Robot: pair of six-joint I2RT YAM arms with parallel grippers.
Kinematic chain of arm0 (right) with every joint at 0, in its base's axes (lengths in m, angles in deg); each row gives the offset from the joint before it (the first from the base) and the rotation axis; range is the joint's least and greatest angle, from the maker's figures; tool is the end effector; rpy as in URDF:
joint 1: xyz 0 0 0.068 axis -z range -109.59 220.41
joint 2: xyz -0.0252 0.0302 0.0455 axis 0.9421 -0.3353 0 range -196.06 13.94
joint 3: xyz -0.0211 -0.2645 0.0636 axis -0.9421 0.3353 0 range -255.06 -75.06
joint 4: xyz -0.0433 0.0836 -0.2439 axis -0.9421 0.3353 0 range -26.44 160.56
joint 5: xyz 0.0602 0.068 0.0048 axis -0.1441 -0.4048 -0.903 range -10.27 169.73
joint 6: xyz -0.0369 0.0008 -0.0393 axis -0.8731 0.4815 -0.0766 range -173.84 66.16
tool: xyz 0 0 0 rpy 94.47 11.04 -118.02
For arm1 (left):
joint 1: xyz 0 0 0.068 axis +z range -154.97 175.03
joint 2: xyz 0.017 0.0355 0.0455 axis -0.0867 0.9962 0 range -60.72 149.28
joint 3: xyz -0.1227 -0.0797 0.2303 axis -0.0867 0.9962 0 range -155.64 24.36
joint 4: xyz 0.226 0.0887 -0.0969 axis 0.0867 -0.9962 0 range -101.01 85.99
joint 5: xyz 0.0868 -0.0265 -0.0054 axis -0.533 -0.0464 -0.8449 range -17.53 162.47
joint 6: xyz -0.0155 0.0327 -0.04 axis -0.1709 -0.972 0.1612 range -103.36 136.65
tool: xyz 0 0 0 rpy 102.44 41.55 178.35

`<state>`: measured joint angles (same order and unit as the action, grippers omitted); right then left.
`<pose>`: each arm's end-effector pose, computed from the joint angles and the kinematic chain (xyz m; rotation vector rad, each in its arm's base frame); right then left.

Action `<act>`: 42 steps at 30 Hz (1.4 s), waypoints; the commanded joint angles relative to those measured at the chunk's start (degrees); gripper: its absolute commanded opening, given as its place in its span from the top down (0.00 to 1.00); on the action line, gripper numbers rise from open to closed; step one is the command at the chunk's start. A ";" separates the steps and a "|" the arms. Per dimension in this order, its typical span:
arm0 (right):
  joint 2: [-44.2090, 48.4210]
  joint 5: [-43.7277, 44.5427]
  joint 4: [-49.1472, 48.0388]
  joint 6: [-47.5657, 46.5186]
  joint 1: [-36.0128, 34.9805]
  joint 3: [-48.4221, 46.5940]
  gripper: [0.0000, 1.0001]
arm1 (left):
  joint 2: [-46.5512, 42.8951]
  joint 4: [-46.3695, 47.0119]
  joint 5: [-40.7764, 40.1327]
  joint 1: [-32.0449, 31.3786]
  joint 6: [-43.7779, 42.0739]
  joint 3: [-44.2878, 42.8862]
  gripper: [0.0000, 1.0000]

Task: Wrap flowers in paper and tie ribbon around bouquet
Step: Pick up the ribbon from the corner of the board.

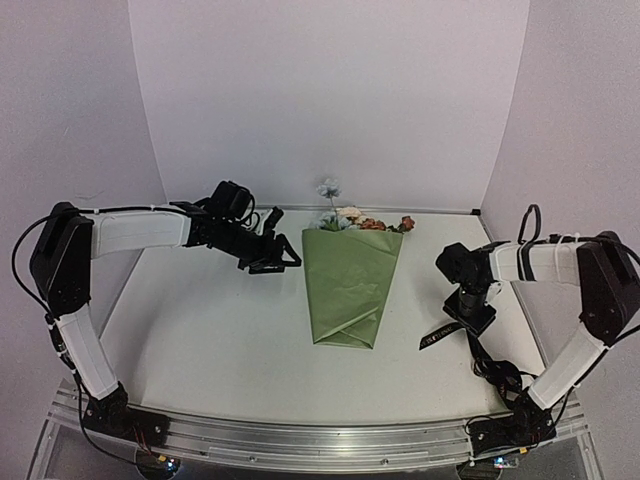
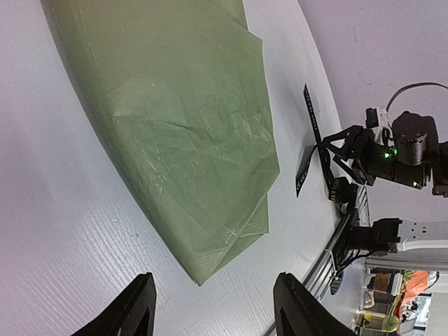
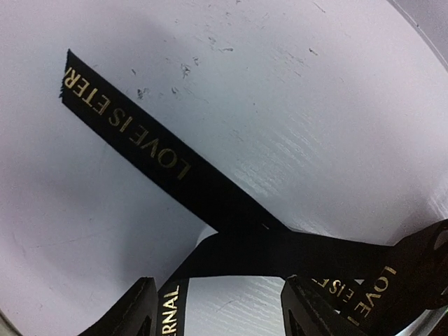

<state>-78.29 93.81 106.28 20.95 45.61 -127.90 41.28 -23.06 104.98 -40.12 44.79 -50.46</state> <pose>0.2511 0.1064 0.1607 1.2325 2.5862 -0.0775 0.3096 -0.2414 0.2381 0.4510 2.5104 -1.1629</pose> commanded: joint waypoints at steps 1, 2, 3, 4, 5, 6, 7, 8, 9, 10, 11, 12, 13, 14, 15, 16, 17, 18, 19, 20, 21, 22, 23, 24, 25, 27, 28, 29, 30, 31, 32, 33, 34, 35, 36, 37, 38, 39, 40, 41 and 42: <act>-2.61 1.79 -0.63 4.52 0.24 -1.04 0.37 | -2.79 1.97 -0.19 -0.68 -1.98 0.27 0.40; -3.31 1.63 -0.97 4.56 0.29 -1.06 0.38 | -2.61 2.23 -0.11 -0.86 -2.12 0.20 0.39; -3.96 1.37 -1.21 4.48 0.35 -1.19 0.38 | -2.35 2.48 0.01 -1.05 -2.19 0.12 0.39; -4.56 1.13 -1.41 4.33 0.34 -1.37 0.39 | -2.06 2.73 0.08 -1.25 -2.22 0.02 0.39; -5.02 0.95 -1.54 3.96 0.35 -1.50 0.40 | -1.72 2.95 0.17 -1.40 -2.22 -0.07 0.39; -5.43 0.83 -1.65 3.55 0.36 -1.63 0.41 | -1.39 3.15 0.27 -1.55 -2.21 -0.18 0.39; -5.79 0.81 -1.75 3.11 0.36 -1.78 0.44 | -1.09 3.36 0.38 -1.68 -2.21 -0.38 0.39; -6.03 0.78 -1.82 2.56 0.35 -1.89 0.49 | -0.76 3.53 0.52 -1.86 -2.21 -0.59 0.39; -6.16 0.79 -1.89 2.03 0.30 -2.00 0.54 | -0.45 3.70 0.62 -2.02 -2.22 -0.78 0.39; -6.28 0.60 -1.94 1.26 0.35 -2.21 0.58 | -0.06 3.88 0.77 -2.23 -2.29 -0.97 0.39; -6.45 0.36 -1.99 0.47 0.36 -2.48 0.63 | 0.30 4.08 0.98 -2.42 -2.30 -1.23 0.39; -6.62 0.10 -2.03 -0.31 0.35 -2.74 0.68 | 0.70 4.25 1.19 -2.61 -2.30 -1.53 0.39; -6.78 -0.26 -2.08 -1.06 0.31 -2.96 0.74 | 1.18 4.28 1.34 -2.81 -2.36 -1.99 0.39; -6.97 -0.73 -2.25 -2.04 0.30 -3.27 0.79 | 1.63 4.38 1.44 -3.09 -2.39 -2.36 0.39; -7.12 -1.26 -2.40 -2.97 0.30 -3.57 0.84 | 2.07 4.54 1.54 -3.35 -2.42 -2.69 0.39; -7.17 -1.90 -2.52 -3.83 0.32 -3.84 0.92 | 2.51 4.83 1.69 -3.57 -2.46 -2.95 0.39; -7.19 -2.57 -2.67 -4.93 0.31 -4.08 0.99 | 2.90 5.14 1.96 -3.75 -2.39 -3.22 0.39; -7.08 -3.34 -2.85 -5.80 0.36 -4.17 1.00 | 3.28 5.53 2.07 -3.97 -2.32 -3.33 0.39; -6.54 -4.21 -3.05 -6.44 0.37 -4.15 1.00 | 3.76 5.89 2.39 -4.09 -2.28 -3.71 0.39; -6.00 -5.10 -3.40 -6.97 0.30 -3.96 1.00 | 4.25 6.10 2.71 -4.43 -2.35 -3.91 0.40; -5.01 -5.68 -3.72 -7.29 0.23 -3.46 1.00 | 4.65 6.39 2.95 -4.83 -2.50 -4.11 0.40; -3.73 -6.16 -3.97 -7.47 0.18 -2.84 1.00 | 4.96 6.69 3.07 -5.20 -2.71 -4.31 0.40; -2.52 -6.38 -4.02 -7.56 0.14 -2.24 1.00 | 5.34 6.87 3.12 -5.73 -2.97 -4.56 0.40; -1.42 -6.43 -3.99 -7.59 0.10 -1.63 1.00 | 5.78 6.96 3.14 -6.33 -3.23 -4.85 0.40; -0.22 -6.07 -3.91 -7.36 0.08 -0.75 1.00 | 6.25 6.90 3.00 -6.86 -3.53 -5.28 0.40; 2.28 -4.96 -3.87 -6.69 0.07 1.19 0.99 | 7.18 6.75 2.79 -7.53 -3.55 -6.36 0.40; 3.47 -4.52 -3.87 -6.41 0.06 2.05 0.97 | 7.60 6.80 2.92 -7.68 -3.42 -6.64 0.40; 4.00 -4.26 -3.91 -6.29 0.09 2.40 0.89 | 7.97 6.99 3.11 -7.79 -3.30 -6.84 0.40; 4.42 -3.93 -3.76 -6.18 0.09 2.57 0.77 | 8.31 7.06 3.24 -7.90 -3.27 -7.03 0.40; 4.72 -3.46 -3.60 -6.01 0.12 2.71 0.68 | 8.56 7.03 3.39 -7.99 -3.29 -7.27 0.40; 4.94 -2.91 -3.47 -5.84 0.17 2.83 0.61 | 8.74 6.87 3.54 -8.05 -3.37 -7.57 0.40; 5.07 -2.49 -3.46 -6.00 0.22 2.90 0.55 | 8.93 6.51 3.60 -8.09 -3.64 -7.88 0.40; 5.12 -2.37 -3.43 -6.98 0.32 2.62 0.52 | 9.07 6.17 3.62 -8.14 -4.00 -8.15 0.40; 5.10 -2.27 -3.29 -9.27 0.34 1.91 0.50 | 9.29 5.70 3.63 -8.17 -4.43 -8.47 0.40; 5.28 -1.74 -2.71 -12.48 0.34 1.09 0.49 | 9.36 5.24 3.53 -8.18 -4.86 -8.83 0.40; 5.57 -0.92 -2.04 -16.15 0.33 0.40 0.47 | 9.37 4.79 3.37 -8.18 -5.24 -9.14 0.40; 5.95 0.24 -1.77 -19.88 0.30 0.23 0.44 | 9.39 4.32 3.24 -8.18 -5.44 -9.28 0.40; 6.54 1.16 -1.69 -23.98 0.29 0.29 0.41 | 9.28 4.04 3.15 -8.18 -5.62 -9.32 0.40; 7.21 1.75 -1.68 -28.23 0.33 0.59 0.39 | 9.05 3.83 3.11 -8.18 -5.77 -9.28 0.40; 7.84 2.10 -1.68 -32.31 0.36 0.91 0.37 | 8.77 3.65 3.09 -8.19 -5.86 -9.16 0.40; 8.42 2.51 -1.65 -35.61 0.36 1.27 0.36 | 8.56 3.49 3.10 -8.19 -5.95 -9.01 0.40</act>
<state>-73.59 91.42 102.88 2.76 45.64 -125.83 50.36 -18.46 107.47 -48.39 40.75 -57.09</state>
